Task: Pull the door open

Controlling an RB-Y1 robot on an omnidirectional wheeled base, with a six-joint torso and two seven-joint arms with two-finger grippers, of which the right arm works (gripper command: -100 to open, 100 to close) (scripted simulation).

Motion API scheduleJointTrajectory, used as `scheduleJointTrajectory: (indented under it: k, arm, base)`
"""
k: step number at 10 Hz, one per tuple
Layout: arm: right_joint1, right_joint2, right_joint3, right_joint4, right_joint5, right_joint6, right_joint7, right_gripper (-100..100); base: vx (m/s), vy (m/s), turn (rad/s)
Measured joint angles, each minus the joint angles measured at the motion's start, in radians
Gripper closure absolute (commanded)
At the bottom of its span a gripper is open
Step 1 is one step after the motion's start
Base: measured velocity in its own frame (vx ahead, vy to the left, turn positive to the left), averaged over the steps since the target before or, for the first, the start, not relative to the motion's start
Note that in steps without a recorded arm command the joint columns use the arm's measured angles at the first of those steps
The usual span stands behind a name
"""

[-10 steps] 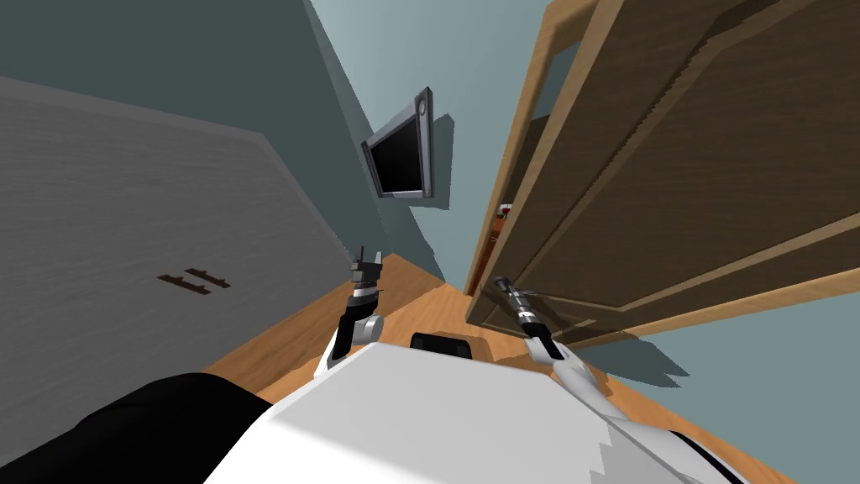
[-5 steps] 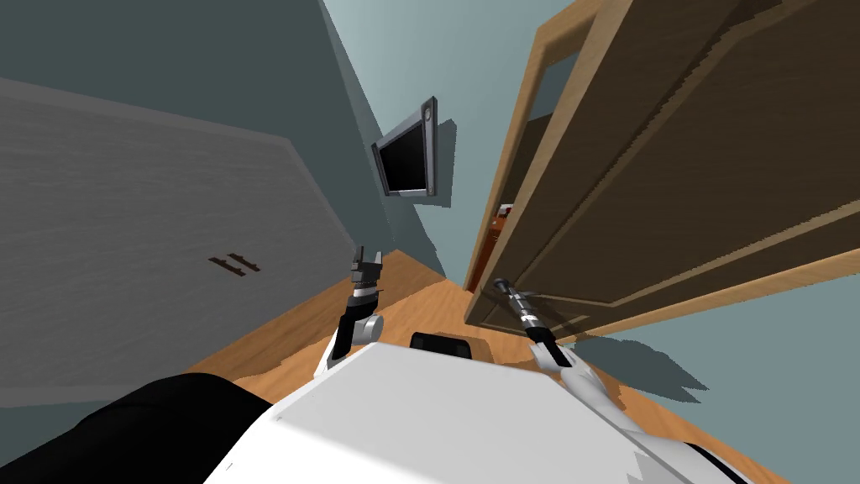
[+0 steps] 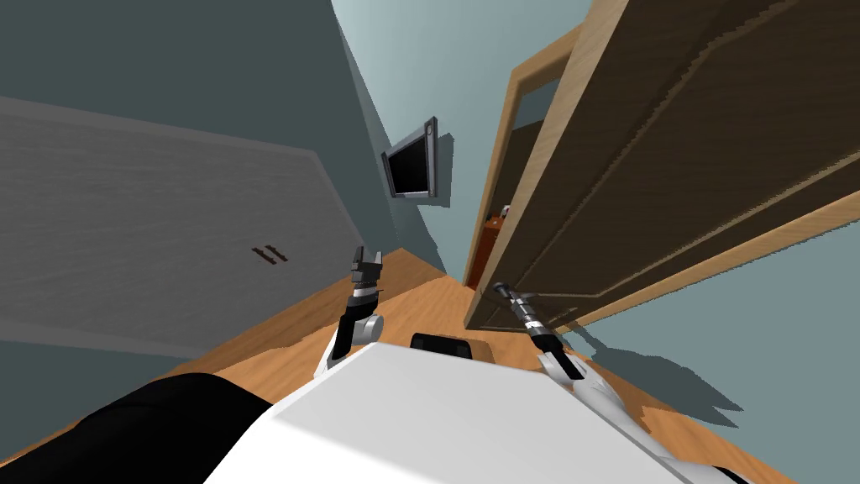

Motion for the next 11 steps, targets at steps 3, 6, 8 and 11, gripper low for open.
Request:
scheduleJointTrajectory:
  k: [3,6,8,11]
  arm:
    - [0.026,-0.028,0.012,0.006,0.003,-0.047,-0.025,100]
    - [0.048,-0.039,0.024,0.016,0.008,-0.090,-0.037,100]
    - [0.055,-0.055,0.030,0.035,0.010,-0.126,-0.051,100]
    - [0.065,-0.066,0.041,0.048,0.014,-0.165,-0.065,100]
  base:
    - [-0.203,-0.100,0.172]
    - [-0.115,-0.051,0.100]
    - [-0.135,-0.077,0.123]
    - [-0.120,-0.053,0.104]
